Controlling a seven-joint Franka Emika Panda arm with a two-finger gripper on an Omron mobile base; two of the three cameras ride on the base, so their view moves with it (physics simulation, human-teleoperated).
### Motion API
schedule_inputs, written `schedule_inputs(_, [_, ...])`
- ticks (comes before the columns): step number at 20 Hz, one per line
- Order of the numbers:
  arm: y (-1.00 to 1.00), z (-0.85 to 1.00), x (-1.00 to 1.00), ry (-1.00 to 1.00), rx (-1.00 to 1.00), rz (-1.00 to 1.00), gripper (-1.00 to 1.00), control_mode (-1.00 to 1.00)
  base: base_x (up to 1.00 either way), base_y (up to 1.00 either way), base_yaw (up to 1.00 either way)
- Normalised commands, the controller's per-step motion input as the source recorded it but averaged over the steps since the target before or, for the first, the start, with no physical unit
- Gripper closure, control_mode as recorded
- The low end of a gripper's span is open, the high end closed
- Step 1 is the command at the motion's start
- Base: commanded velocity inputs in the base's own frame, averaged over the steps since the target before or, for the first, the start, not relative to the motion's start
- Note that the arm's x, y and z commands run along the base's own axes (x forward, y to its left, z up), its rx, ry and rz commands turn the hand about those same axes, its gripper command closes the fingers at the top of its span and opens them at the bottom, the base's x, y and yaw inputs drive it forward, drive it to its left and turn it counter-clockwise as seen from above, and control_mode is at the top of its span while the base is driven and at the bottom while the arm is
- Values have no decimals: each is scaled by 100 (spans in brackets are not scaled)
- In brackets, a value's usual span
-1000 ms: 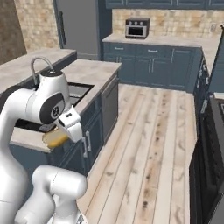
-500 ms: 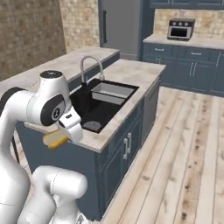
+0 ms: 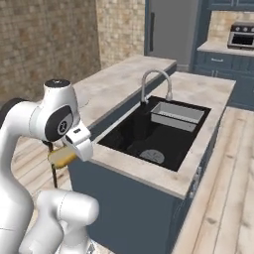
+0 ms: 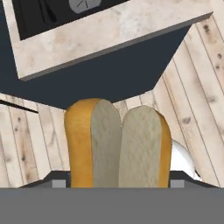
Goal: Move the hot dog bun to the plate on the dining table and place the condiment next to that plate. Then navigate to the fridge and take the sausage and place it on the plate as well.
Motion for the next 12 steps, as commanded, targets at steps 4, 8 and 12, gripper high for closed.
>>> schedule_inputs(4, [0,0,0,0,0,0,100,100,7,100,1])
schedule_inputs(8, [0,0,0,0,0,0,100,100,30,94,-1])
schedule_inputs(12, [0,0,0,0,0,0,100,100,55,70,-10])
